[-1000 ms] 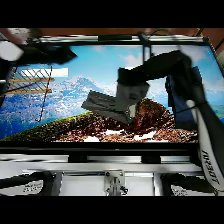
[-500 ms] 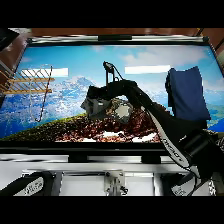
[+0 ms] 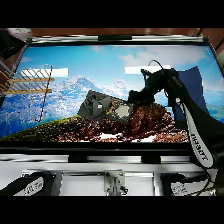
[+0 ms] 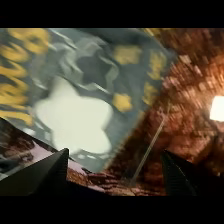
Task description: Fold the shirts.
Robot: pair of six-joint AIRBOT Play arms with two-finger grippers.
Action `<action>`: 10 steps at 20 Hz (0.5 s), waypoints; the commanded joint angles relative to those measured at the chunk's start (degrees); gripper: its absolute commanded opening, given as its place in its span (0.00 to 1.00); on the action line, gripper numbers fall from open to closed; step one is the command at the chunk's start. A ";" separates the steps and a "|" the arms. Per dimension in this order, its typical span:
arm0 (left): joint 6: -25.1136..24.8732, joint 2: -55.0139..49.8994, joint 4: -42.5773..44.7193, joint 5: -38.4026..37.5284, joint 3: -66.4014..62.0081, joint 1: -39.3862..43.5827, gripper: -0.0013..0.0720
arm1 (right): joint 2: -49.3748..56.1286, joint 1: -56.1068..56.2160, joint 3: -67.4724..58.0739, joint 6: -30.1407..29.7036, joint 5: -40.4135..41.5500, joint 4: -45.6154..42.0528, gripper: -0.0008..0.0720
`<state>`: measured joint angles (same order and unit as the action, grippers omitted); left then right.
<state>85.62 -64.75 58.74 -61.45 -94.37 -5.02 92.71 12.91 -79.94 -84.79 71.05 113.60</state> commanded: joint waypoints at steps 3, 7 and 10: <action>-0.48 -0.07 -0.70 -0.07 0.13 0.04 0.06 | -0.90 -1.70 15.72 -3.69 -15.54 14.38 0.93; -0.46 -0.07 -0.72 -0.02 0.11 0.04 0.06 | 2.14 0.72 15.85 -4.50 -19.82 17.27 0.93; -0.46 -0.07 -0.72 -0.07 0.11 0.04 0.06 | 3.41 1.20 15.82 -5.01 -24.85 19.78 0.40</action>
<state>85.21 -64.79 58.08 -61.49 -94.26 -5.02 95.00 13.54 -64.79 -89.03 52.18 129.62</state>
